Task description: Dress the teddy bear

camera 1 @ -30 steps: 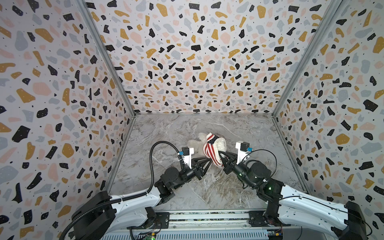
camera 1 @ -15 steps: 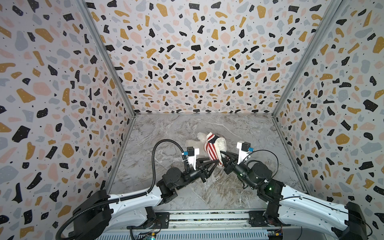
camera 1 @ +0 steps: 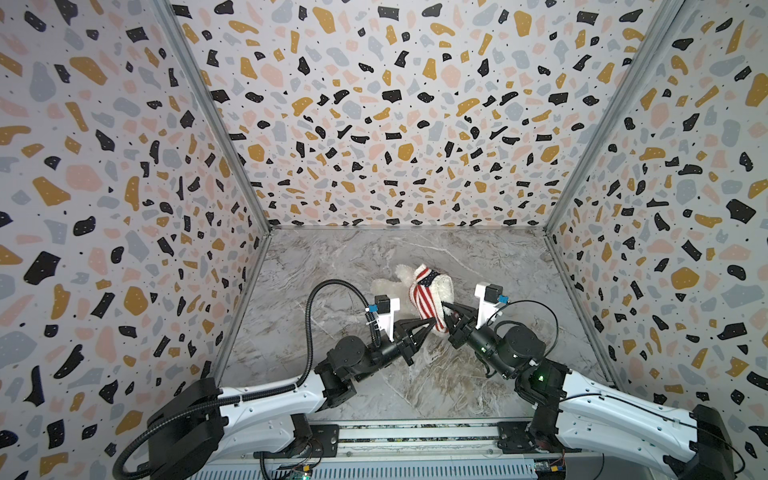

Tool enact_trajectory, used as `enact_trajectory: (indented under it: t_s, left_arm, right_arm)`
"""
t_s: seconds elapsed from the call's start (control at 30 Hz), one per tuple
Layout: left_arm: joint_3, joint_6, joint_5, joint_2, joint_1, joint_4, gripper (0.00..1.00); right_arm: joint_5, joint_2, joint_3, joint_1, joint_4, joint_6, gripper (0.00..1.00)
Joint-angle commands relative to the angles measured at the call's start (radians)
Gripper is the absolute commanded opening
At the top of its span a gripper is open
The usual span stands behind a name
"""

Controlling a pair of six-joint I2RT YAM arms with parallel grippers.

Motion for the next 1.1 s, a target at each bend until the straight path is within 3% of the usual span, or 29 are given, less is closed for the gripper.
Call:
enact_trajectory:
  t_s: [0.0,0.17,0.3,0.47,0.7,0.9,1.07]
  left_arm:
    - [-0.006,0.008,-0.030,0.001,-0.005,-0.008,0.00]
    - [-0.004,-0.048,0.009,0.029,-0.016,-0.012,0.00]
    - [0.021,-0.059,-0.013,0.055,-0.029,-0.113,0.00]
    - [0.029,-0.057,-0.167,0.071,-0.023,-0.309,0.00]
    - [0.015,-0.076,-0.306,0.027,0.022,-0.442,0.00]
    - [0.041,-0.038,-0.279,0.009,0.033,-0.450,0.00]
    - [0.032,0.008,-0.194,-0.023,0.033,-0.390,0.00]
  right_arm:
    - [0.017,0.005,0.028,0.003,0.081,0.009,0.00]
    - [0.072,0.016,0.003,0.023,0.167,-0.005,0.00]
    - [0.115,0.011,-0.011,0.050,0.210,-0.016,0.00]
    - [0.109,-0.017,-0.011,0.056,0.205,0.005,0.00]
    - [0.097,-0.064,-0.012,0.059,0.148,0.018,0.00]
    - [0.029,-0.060,0.002,0.061,0.079,-0.006,0.00]
    - [-0.058,-0.060,0.089,0.061,-0.111,-0.119,0.00]
